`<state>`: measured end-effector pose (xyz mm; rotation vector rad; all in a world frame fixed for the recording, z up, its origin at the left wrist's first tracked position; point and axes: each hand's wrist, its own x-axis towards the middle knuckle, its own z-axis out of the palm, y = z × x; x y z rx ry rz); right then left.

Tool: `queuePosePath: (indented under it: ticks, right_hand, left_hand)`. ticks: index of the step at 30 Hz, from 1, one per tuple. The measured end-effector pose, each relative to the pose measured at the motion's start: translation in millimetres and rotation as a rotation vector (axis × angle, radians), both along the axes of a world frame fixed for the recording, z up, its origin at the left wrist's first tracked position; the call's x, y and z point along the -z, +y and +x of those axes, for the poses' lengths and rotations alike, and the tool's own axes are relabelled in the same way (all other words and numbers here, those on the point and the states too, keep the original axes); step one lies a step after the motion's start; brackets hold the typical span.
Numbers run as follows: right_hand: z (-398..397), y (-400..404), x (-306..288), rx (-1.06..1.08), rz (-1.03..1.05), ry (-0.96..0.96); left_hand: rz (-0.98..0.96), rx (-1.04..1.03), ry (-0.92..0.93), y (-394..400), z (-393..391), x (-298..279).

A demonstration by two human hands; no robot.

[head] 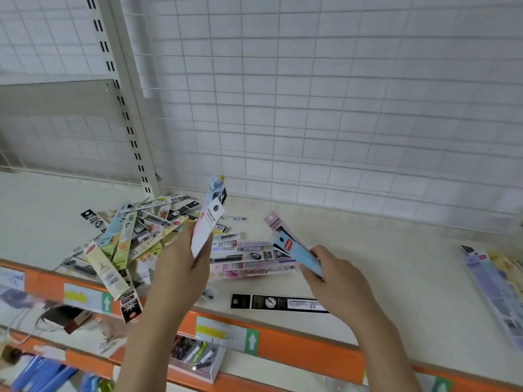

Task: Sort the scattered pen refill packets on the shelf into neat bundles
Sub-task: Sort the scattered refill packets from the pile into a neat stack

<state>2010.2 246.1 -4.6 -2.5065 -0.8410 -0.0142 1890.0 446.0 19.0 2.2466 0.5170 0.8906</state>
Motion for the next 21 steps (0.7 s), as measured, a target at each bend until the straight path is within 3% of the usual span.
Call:
queuePosePath:
  ticks: [6, 16, 21]
  right_hand:
    - [1.7, -5.4, -0.5, 0.021, -0.100, 0.021]
    - [-0.2, 8.7, 3.8, -0.112, -0.082, 0.074]
    - [-4.2, 17.2, 11.5, -0.211, -0.217, 0.220]
  left_hand:
    - [0.040, -0.015, 0.022, -9.3, 9.8, -3.4]
    - [0.113, -0.145, 0.024, 7.3, -2.7, -7.7]
    - [0.120, -0.200, 0.103, 13.8, -12.1, -5.3]
